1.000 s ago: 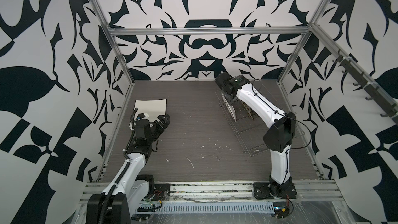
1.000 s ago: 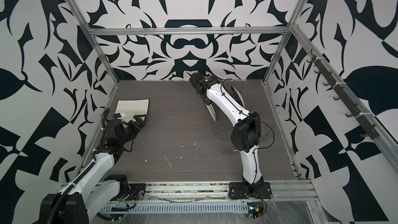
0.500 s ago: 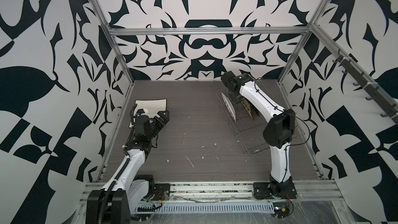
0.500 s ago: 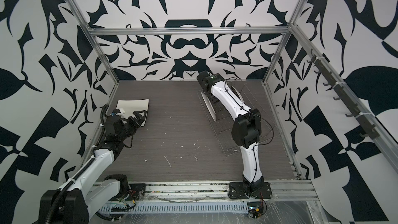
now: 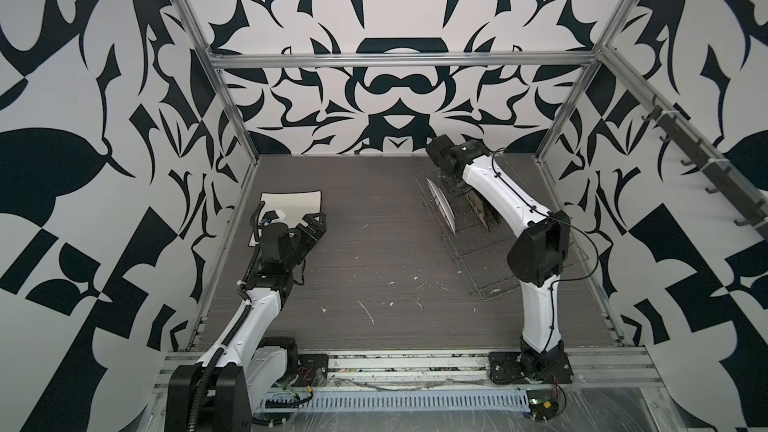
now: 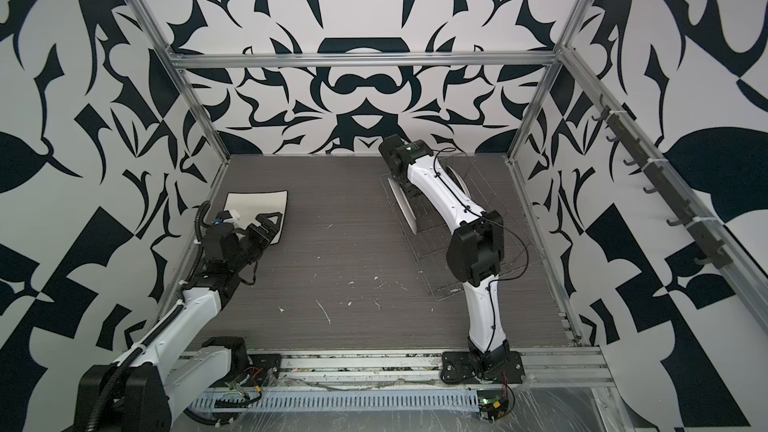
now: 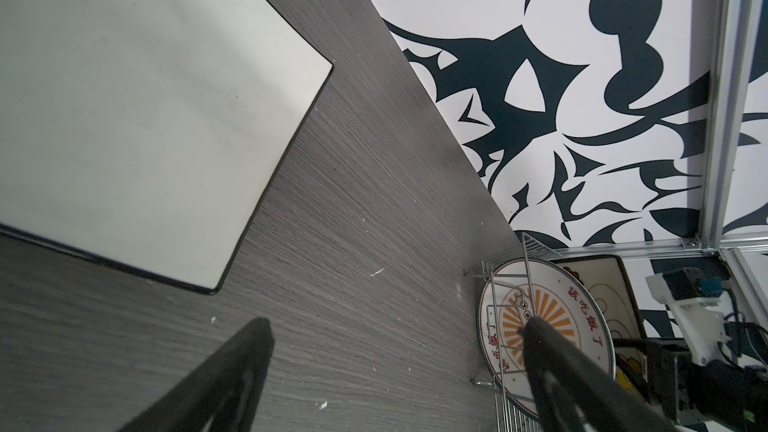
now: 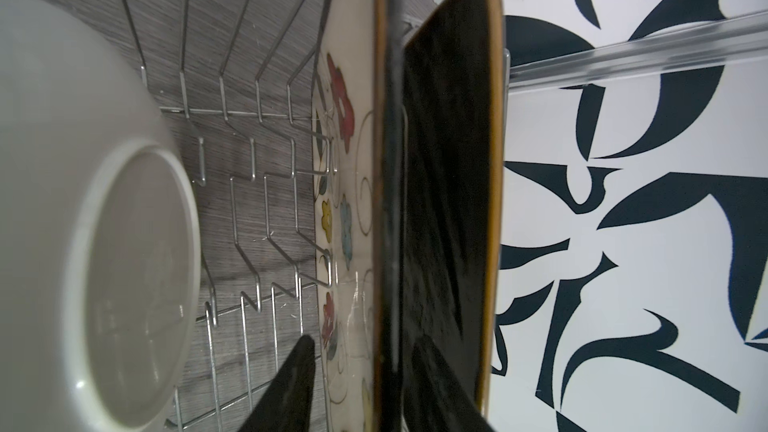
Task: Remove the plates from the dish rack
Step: 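Lower the right gripper between the flowered plate and black plate in the rack, then close the right gripper on the flowered square plate's top edge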
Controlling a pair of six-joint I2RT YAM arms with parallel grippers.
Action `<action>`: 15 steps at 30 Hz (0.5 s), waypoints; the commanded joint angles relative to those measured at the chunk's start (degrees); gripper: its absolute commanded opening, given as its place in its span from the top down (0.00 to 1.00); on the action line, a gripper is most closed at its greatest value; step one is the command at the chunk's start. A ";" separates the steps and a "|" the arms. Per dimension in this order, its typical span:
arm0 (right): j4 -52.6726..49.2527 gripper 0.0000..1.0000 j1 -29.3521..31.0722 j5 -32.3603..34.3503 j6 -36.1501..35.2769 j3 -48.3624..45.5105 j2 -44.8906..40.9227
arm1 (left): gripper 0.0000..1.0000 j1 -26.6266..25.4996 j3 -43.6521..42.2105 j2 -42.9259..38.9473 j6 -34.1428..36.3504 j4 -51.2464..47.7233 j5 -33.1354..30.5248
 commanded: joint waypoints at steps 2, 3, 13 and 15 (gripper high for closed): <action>-1.04 0.60 -0.25 1.34 -0.19 1.77 -0.53 | 0.02 -0.36 -1.30 -1.82 -0.40 1.62 -1.12; -1.04 0.63 -0.30 1.36 -0.19 1.81 -0.41 | 0.02 -0.38 -1.73 -2.19 -0.71 1.61 -1.21; -0.85 0.65 -0.50 1.89 -0.80 0.98 -0.71 | 0.03 -0.49 -0.06 -3.42 -0.39 -0.93 -0.13; -0.71 0.67 -0.59 1.91 -1.07 0.74 -0.79 | 0.03 -1.03 -0.44 -4.11 -0.84 -0.93 -0.43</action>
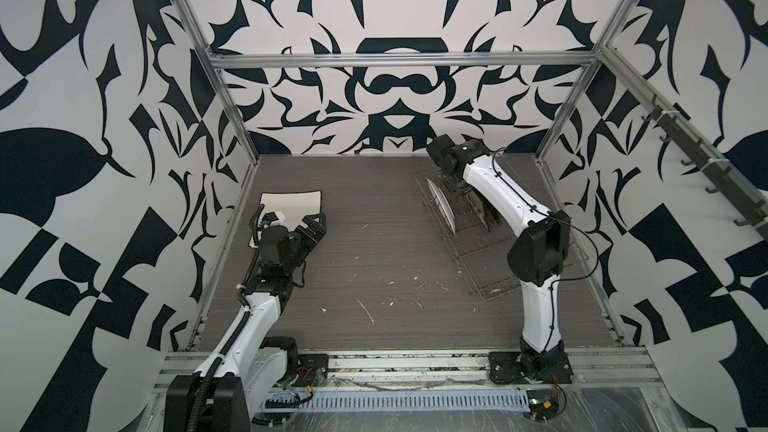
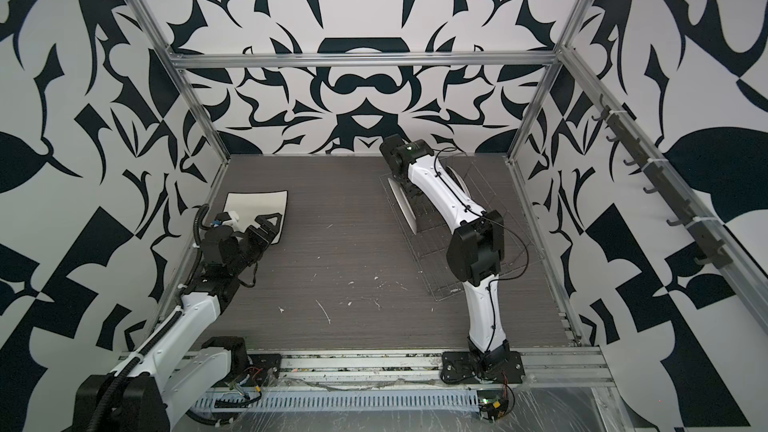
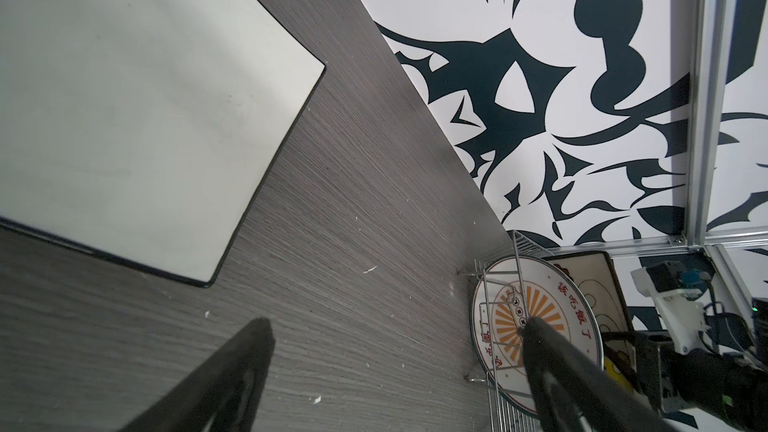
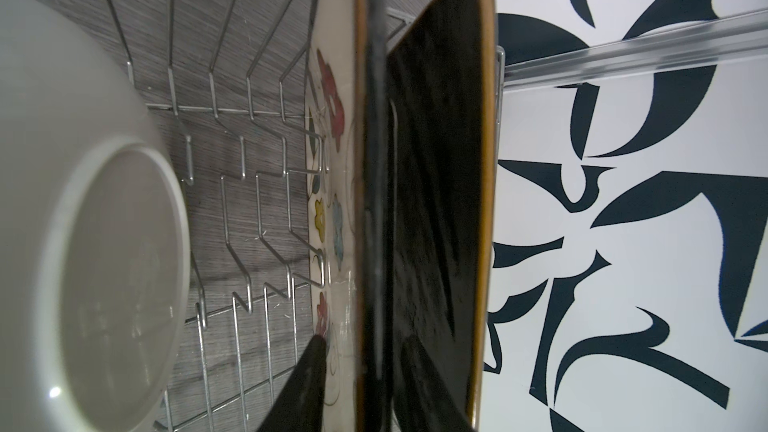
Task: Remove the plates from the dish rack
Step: 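Close the right gripper on the flowered square plate's top edge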
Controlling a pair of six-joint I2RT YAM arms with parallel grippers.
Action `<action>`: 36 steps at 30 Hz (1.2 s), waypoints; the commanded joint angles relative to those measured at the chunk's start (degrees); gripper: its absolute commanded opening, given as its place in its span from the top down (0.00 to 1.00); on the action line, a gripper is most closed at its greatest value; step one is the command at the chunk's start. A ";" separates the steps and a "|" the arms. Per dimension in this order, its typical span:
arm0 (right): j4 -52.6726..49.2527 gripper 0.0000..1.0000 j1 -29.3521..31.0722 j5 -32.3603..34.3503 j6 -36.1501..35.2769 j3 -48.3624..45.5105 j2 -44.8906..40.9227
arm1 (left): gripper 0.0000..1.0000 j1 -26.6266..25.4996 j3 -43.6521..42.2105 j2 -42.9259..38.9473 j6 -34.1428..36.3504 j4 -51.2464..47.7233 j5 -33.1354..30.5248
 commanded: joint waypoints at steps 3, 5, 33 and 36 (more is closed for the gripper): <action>-0.41 0.68 -0.39 1.03 -0.78 0.12 -1.42 | 0.03 -0.93 0.26 -2.06 -0.67 -0.54 -0.94; 0.39 0.69 -0.38 1.00 -0.83 -0.87 -2.09 | 0.03 -1.01 0.66 -2.05 -0.43 -0.54 -0.68; 2.54 0.85 -0.69 3.87 -1.22 -3.33 -3.97 | 0.04 -2.41 1.06 -2.43 -0.86 -1.07 -1.17; 2.41 0.88 -0.62 4.08 -1.22 -3.17 -4.08 | 0.04 -2.69 1.18 -2.02 -0.85 -1.06 -1.31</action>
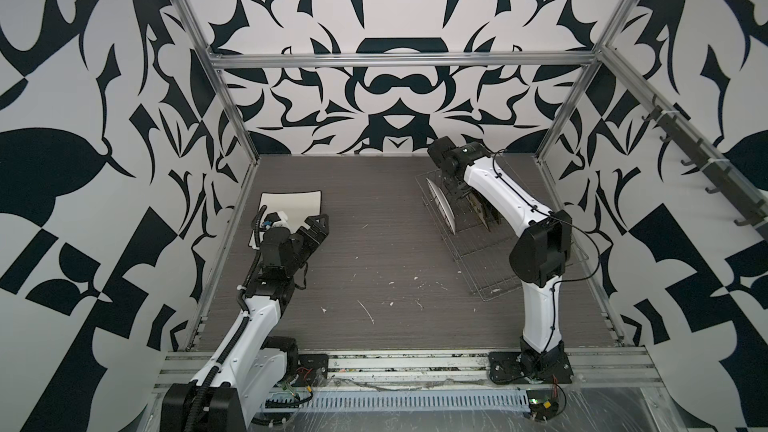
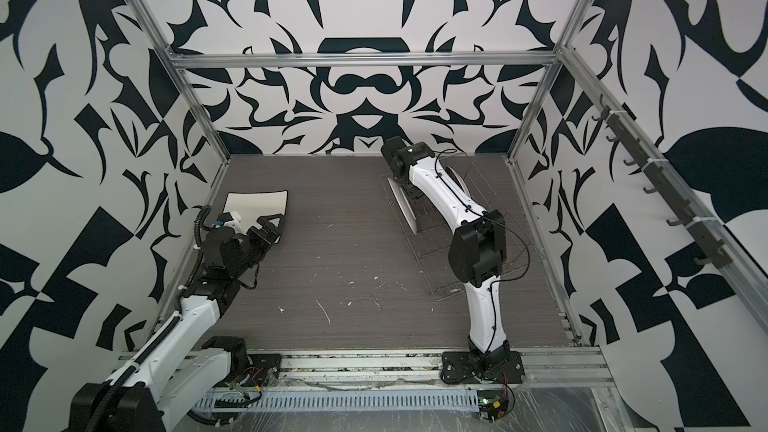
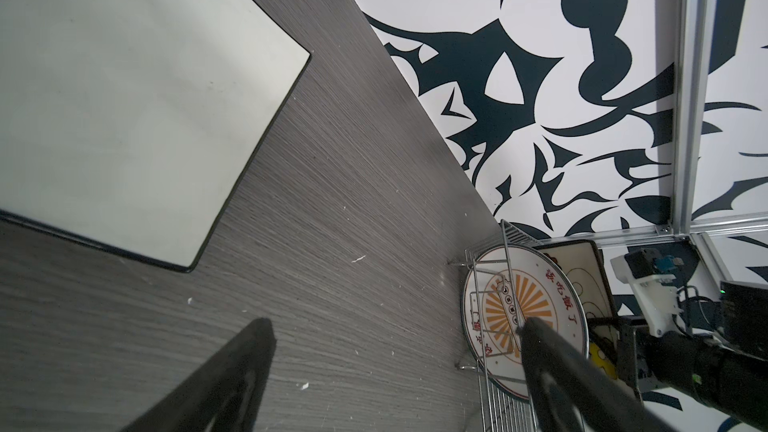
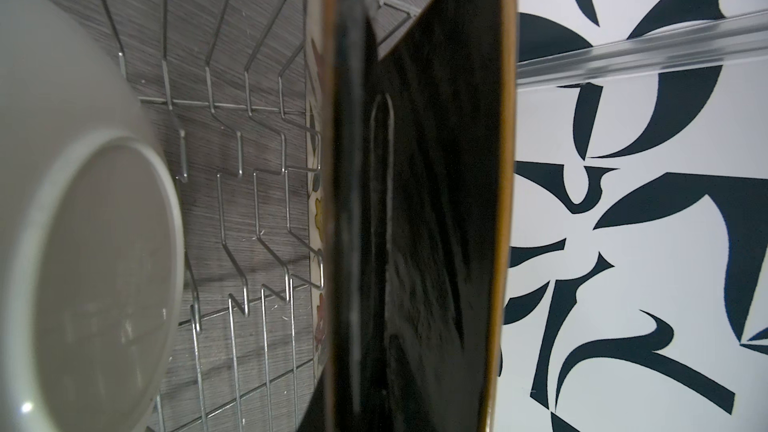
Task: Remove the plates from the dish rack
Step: 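Close the right gripper on the flowered square plate's top edge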
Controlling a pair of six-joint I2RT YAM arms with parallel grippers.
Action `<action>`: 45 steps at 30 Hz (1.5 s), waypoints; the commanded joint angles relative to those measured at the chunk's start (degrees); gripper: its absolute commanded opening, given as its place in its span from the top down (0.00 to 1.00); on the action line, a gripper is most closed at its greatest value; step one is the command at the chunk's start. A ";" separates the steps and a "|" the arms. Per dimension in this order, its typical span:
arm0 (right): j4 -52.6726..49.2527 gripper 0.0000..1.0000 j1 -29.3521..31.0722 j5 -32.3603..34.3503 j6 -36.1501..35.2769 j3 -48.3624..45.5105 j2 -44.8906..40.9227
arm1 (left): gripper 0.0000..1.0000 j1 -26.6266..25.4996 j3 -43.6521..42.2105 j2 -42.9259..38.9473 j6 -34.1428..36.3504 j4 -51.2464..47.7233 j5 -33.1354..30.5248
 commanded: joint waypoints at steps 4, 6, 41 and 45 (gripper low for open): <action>-0.06 0.99 -0.04 4.23 -0.72 0.14 -3.25 | 0.04 -0.75 1.27 0.32 -0.19 0.48 -0.59; -0.31 1.00 -0.05 3.95 -1.22 0.51 -3.30 | 0.04 -1.35 1.30 0.38 -0.24 0.49 -1.02; -0.37 1.00 0.15 8.77 -2.81 4.32 -8.21 | 0.04 -9.58 1.49 3.61 -1.10 2.51 -6.25; -0.37 1.00 0.18 9.00 -3.14 4.24 -9.04 | 0.04 -10.01 1.50 3.43 -1.29 2.51 -6.47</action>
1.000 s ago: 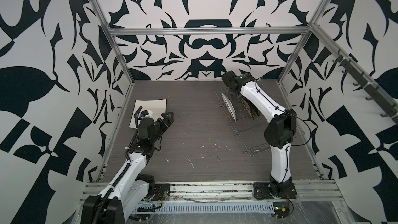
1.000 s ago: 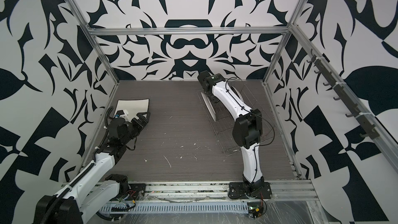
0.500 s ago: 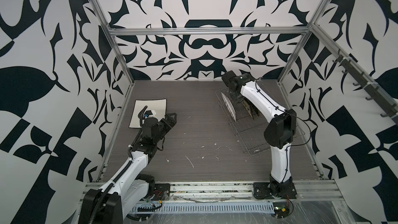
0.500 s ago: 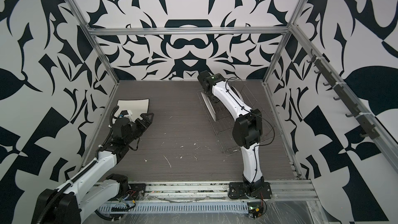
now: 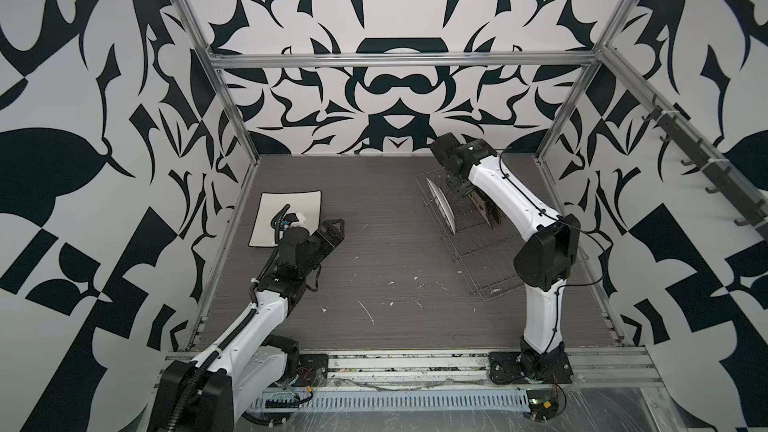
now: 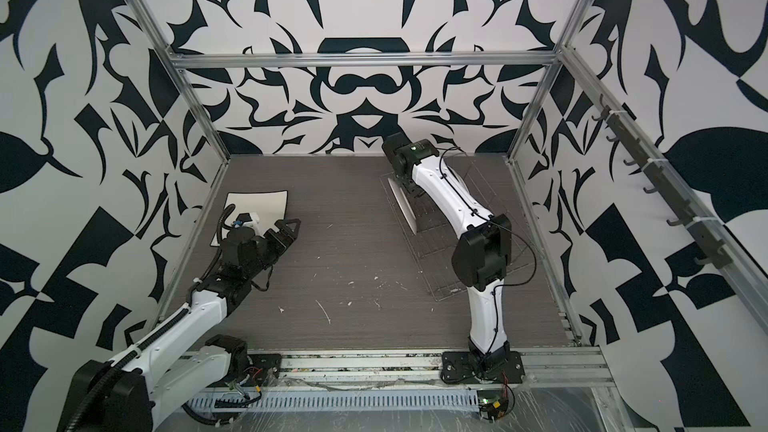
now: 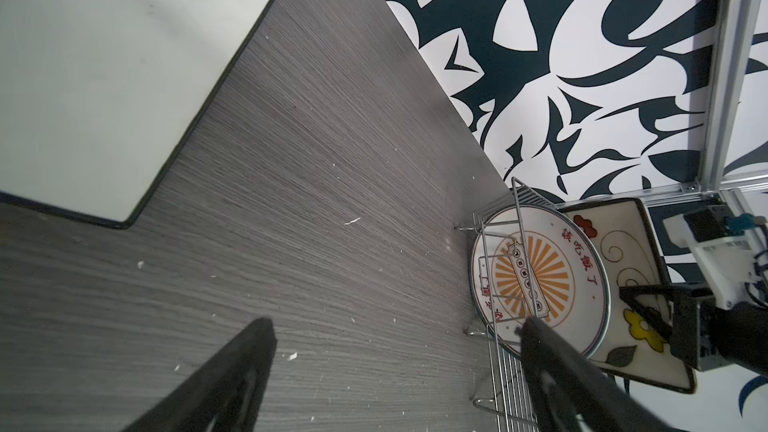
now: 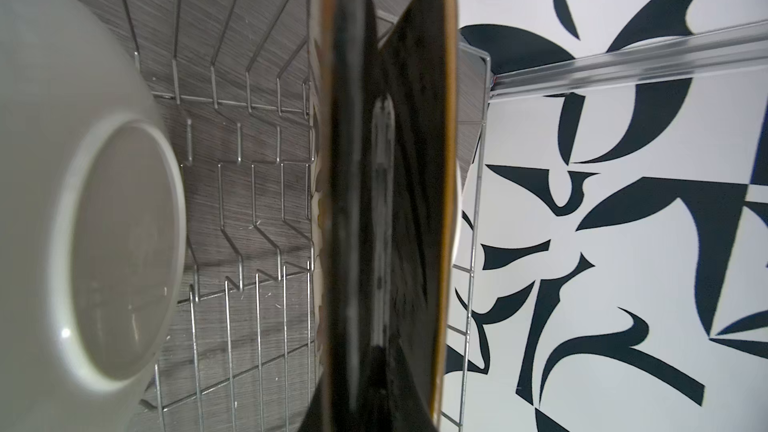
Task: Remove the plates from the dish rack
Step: 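Close the right gripper on the flowered square plate's top edge, then lift the flowered plate up out of the rack with the right gripper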
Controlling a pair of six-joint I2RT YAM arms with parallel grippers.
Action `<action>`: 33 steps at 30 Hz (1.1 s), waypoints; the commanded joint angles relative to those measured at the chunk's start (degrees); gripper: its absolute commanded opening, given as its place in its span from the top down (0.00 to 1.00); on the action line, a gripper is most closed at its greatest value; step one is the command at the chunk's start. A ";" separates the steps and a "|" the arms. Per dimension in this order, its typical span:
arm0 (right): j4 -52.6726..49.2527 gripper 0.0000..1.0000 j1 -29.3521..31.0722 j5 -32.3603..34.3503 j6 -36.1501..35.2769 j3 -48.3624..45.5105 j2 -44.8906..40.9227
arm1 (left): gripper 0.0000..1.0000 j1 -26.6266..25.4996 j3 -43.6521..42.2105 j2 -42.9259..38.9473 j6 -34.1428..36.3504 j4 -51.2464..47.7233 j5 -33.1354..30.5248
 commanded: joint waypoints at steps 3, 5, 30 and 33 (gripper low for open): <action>1.36 1.00 -0.09 9.48 -1.24 3.10 -6.40 | 0.04 -0.60 1.56 -0.46 -0.51 1.33 -1.10; 1.44 1.00 0.10 9.56 -1.24 2.92 -6.91 | 0.04 -0.80 1.54 -0.53 -0.51 1.31 -1.27; 6.25 1.00 7.33 13.44 -3.51 -0.28 -13.90 | 0.04 -2.65 -0.20 -0.88 -0.42 1.35 -2.59; 7.42 1.00 8.29 13.73 -3.83 -0.98 -15.33 | 0.04 -2.65 -0.02 -0.63 -0.34 1.33 -2.72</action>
